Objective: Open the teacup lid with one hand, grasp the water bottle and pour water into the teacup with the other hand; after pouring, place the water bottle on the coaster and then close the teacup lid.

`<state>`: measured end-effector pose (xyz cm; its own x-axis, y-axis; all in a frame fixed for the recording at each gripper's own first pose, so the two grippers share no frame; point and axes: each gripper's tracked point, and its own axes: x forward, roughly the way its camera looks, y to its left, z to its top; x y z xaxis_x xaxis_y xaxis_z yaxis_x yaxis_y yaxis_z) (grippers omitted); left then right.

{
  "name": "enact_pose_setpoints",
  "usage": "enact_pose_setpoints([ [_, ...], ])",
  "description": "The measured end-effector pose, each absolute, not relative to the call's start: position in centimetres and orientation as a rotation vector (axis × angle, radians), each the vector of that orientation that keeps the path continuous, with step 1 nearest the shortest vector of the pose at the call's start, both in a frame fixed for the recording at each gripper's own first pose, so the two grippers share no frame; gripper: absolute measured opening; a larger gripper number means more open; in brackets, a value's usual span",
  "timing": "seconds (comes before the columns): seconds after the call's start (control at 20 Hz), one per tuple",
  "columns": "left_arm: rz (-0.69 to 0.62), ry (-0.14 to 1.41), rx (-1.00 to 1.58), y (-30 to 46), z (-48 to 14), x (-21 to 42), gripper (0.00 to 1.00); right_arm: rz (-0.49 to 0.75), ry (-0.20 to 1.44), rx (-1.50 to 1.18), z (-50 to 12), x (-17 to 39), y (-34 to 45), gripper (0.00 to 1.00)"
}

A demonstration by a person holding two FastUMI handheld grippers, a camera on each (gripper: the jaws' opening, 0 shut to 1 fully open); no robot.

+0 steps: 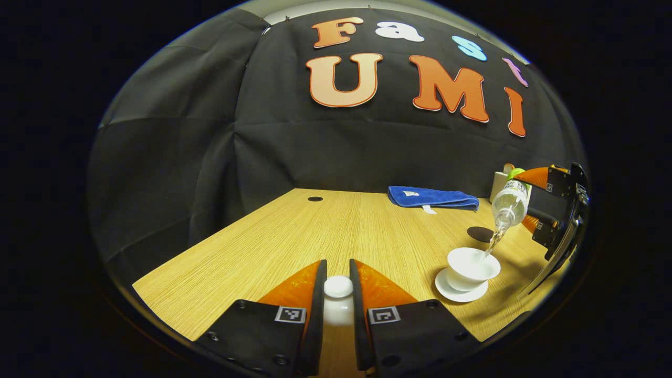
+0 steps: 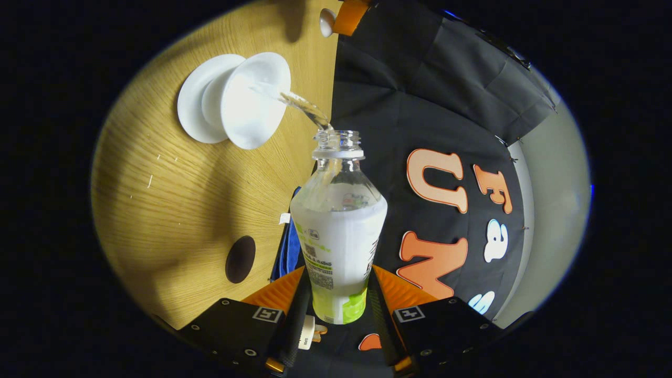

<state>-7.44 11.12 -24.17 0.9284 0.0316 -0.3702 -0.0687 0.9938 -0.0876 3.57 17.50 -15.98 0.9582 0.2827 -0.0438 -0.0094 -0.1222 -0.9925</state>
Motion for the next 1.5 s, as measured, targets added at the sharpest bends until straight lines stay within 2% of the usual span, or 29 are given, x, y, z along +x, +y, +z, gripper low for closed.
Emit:
enact_pose_setpoints([
  [0.35,0.047,0.374,-0.101,11.2,-23.9,-7.5,0.29,0.209,-0.266,-1.710,-13.4,4.3,17.2,0.63],
  [0.4,0.048,0.373,-0.102,11.1,-23.8,-7.5,0.29,0.201,-0.279,-1.719,-12.9,4.4,17.2,0.59],
  [0.45,0.049,0.372,-0.102,11.0,-23.7,-7.4,0.29,0.194,-0.295,-1.731,-12.5,4.5,17.2,0.63],
  [1.3,0.053,0.363,-0.110,11.8,-23.2,-7.7,0.29,0.111,-0.511,-1.840,-6.3,5.3,19.3,0.63],
  [1.35,0.055,0.361,-0.110,11.8,-23.1,-7.7,0.29,0.109,-0.522,-1.847,-6.2,5.2,19.5,0.59],
  [1.4,0.056,0.360,-0.111,11.9,-23.0,-7.7,0.28,0.105,-0.539,-1.860,-6.1,5.2,19.7,0.63],
  [1.5,0.058,0.355,-0.110,11.8,-22.8,-7.5,0.28,0.109,-0.555,-1.884,-6.4,5.4,20.2,0.62],
])
